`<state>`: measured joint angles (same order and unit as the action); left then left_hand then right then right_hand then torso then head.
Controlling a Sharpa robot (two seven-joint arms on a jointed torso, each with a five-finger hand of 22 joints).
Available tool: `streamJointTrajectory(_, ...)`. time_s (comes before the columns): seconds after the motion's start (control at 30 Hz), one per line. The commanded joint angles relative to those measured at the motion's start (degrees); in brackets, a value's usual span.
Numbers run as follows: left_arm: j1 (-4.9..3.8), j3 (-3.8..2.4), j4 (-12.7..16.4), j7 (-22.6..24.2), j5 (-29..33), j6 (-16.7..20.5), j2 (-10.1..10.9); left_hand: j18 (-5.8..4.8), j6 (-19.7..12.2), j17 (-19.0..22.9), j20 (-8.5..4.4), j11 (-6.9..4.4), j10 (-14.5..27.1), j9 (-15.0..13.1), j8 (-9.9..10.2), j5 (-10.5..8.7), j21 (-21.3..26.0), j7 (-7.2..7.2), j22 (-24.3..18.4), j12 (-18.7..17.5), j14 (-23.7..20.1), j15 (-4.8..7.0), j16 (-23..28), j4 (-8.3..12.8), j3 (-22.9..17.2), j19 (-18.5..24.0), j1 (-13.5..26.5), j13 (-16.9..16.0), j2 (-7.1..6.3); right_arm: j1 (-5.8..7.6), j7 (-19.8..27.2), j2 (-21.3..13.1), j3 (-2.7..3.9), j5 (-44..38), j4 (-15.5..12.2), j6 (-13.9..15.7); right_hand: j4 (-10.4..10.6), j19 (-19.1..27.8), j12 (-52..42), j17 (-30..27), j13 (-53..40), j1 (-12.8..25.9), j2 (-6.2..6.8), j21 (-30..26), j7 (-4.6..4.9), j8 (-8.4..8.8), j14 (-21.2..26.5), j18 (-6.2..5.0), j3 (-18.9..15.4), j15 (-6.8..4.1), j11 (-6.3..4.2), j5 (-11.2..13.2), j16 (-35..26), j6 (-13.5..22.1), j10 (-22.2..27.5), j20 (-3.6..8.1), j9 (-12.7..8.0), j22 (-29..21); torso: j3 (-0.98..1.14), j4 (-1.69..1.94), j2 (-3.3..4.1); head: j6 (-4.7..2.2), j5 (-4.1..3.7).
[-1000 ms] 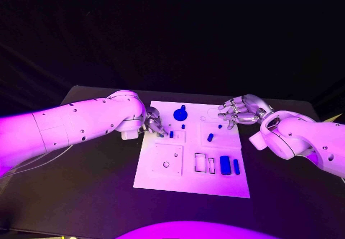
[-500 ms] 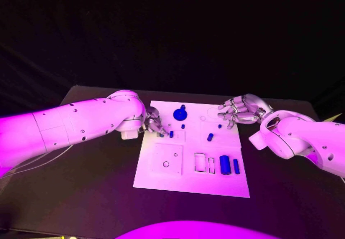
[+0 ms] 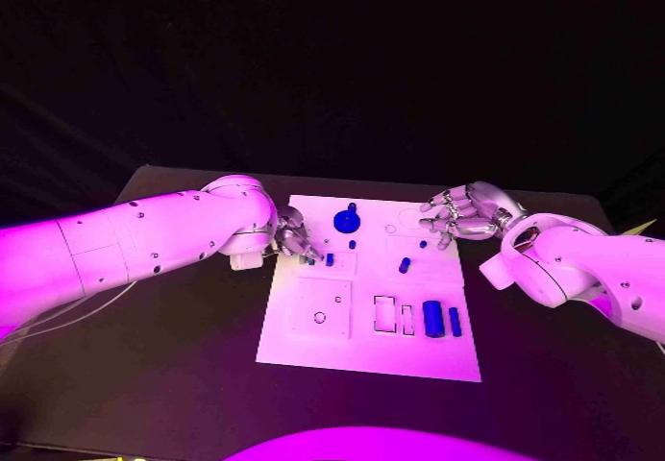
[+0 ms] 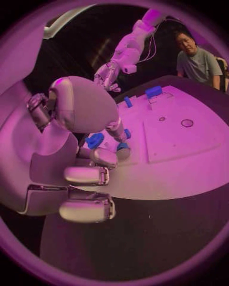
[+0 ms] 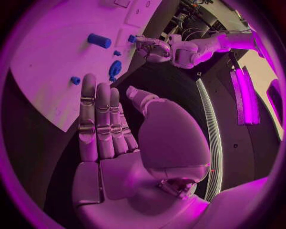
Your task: Assemble the parts on the task board
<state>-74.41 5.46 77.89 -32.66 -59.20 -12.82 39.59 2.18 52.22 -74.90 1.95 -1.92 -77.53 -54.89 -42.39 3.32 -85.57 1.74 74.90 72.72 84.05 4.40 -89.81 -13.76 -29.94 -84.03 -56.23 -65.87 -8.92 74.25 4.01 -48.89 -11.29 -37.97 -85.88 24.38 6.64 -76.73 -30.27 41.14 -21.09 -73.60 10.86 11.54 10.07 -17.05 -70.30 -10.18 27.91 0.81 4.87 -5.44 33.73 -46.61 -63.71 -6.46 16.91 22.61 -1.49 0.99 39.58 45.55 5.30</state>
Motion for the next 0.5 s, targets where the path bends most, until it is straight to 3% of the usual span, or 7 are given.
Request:
streamJointTrajectory(0.03, 0.04, -0.10, 0.4, 0.7, -0.6, 0.9, 0.1, -0.33, 0.1, -15.1, -0.32, 0.07, -0.2, 0.0, 0.2, -0.37, -0.1, 0.15, 7.2, 0.1, 6.0, 0.38, -0.2, -0.1, 0.4, -1.8, 0.2, 0.0, -0.20, -0.04, 0.8, 0.0, 0.01, -0.2, 0.0, -0.8, 0.3, 0.1, 0.2, -0.1, 0.1, 0.6, 0.16, 0.0, -0.03, -0.10, -0.3, -0.15, 0.0, 0.09, 0.16, -0.2, -0.2, 0.3, -0.3, -0.09, -0.1, -0.1, 0.01, 0.04, -0.02, 0.06, -0.07)
streamJointTrajectory(0.5, 0.03, -0.66, 1.4, 2.1, 2.2, 2.2, 1.2, -0.21, -0.2, -15.1, -0.35, 0.11, 0.4, -0.1, 0.4, -0.35, 0.3, 0.22, 6.7, -0.6, 6.0, 0.40, -0.2, -2.4, 4.0, -1.5, -0.1, 0.8, -0.71, -0.09, 0.8, 0.1, 0.01, -0.2, 0.1, -0.9, 0.3, 0.1, 0.2, -0.1, 0.1, 0.6, 0.16, 0.0, -0.03, -0.10, -0.3, -0.15, 0.0, 0.09, 0.16, -0.2, -0.2, 0.3, -0.3, -0.09, -0.1, -0.1, 0.04, 0.07, -0.05, 0.03, -0.04)
